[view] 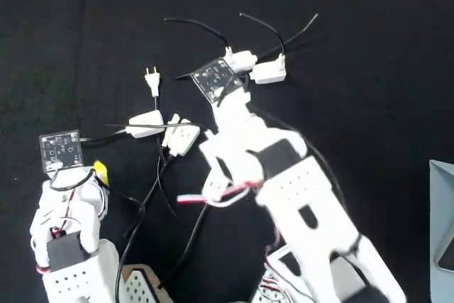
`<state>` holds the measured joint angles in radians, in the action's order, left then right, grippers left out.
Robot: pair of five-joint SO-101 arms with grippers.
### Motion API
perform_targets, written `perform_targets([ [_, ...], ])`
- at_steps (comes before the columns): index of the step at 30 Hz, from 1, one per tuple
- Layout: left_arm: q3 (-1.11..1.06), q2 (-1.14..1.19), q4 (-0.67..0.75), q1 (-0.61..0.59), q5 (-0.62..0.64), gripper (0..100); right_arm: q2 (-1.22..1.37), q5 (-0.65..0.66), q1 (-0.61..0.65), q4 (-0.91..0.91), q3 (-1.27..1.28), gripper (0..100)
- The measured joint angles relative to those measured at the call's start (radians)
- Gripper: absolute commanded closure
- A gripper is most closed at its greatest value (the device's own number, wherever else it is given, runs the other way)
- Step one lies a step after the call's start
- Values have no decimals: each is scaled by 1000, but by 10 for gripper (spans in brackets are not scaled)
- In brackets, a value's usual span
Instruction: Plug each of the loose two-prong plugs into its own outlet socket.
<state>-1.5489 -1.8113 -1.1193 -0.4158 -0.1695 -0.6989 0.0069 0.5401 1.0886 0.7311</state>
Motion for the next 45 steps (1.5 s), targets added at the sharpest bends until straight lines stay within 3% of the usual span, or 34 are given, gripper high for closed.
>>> perform_targets([
  [7,161,-5,6,110,110,825,-216,-140,118,-224,155,987],
  [17,175,-5,209,307,198,825,-437,-181,299,-313,330,987],
  [25,226,-2,160,522,218,825,-456,-181,311,-315,367,987],
  [29,265,-6,106,606,150,825,-456,-181,311,-315,371,987],
  [40,281,-6,43,669,15,826,-463,-181,273,-302,433,986],
  [45,281,-6,41,531,15,825,-463,-180,124,-236,433,986],
])
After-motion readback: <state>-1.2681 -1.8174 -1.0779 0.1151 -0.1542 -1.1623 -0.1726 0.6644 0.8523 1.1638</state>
